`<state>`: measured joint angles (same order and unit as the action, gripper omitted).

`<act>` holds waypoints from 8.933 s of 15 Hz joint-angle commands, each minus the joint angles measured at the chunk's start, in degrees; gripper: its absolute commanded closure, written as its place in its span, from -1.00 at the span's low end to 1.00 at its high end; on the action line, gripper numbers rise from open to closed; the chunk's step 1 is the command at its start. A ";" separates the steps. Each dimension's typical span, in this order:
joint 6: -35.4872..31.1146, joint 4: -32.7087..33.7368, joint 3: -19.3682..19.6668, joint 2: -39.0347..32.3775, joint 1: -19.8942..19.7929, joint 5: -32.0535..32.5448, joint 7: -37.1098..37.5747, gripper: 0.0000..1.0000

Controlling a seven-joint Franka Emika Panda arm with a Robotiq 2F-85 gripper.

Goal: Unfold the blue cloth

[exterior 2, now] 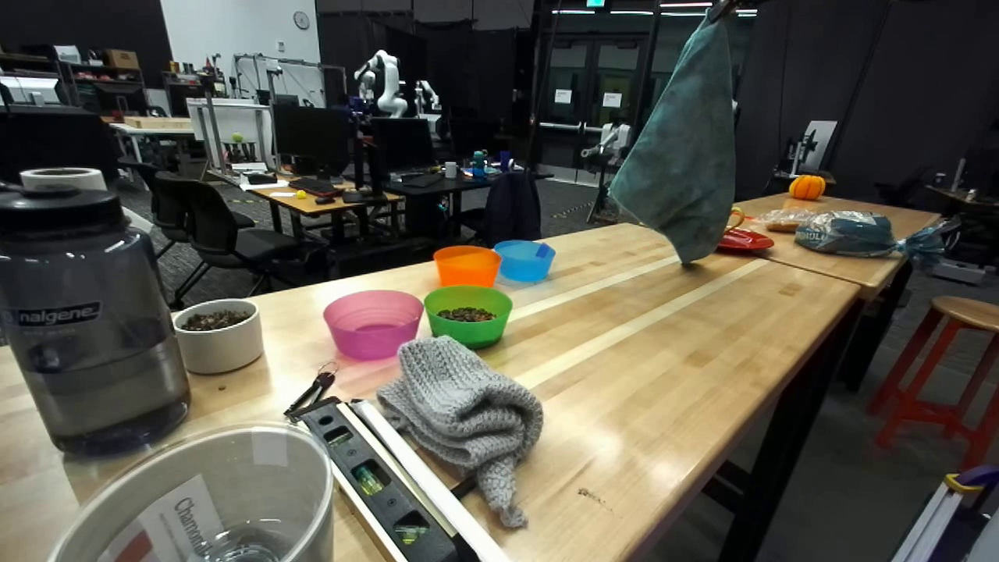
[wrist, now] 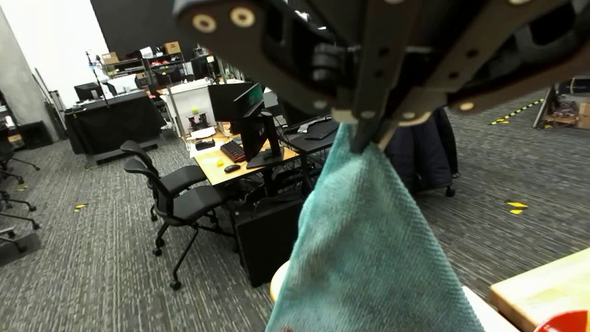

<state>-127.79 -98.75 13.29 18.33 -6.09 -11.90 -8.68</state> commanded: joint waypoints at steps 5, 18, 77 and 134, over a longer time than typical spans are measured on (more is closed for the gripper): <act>7.44 17.08 4.25 -12.15 -0.73 -5.65 -2.23 0.99; 6.07 25.89 4.04 -22.61 -5.07 -9.84 -5.97 0.99; -1.66 -27.67 -24.29 -7.73 -3.29 35.70 38.79 -1.00; 7.84 -44.63 -6.42 16.07 -9.00 28.48 29.71 0.99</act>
<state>-121.91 -141.04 6.74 29.96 -13.48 18.08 23.91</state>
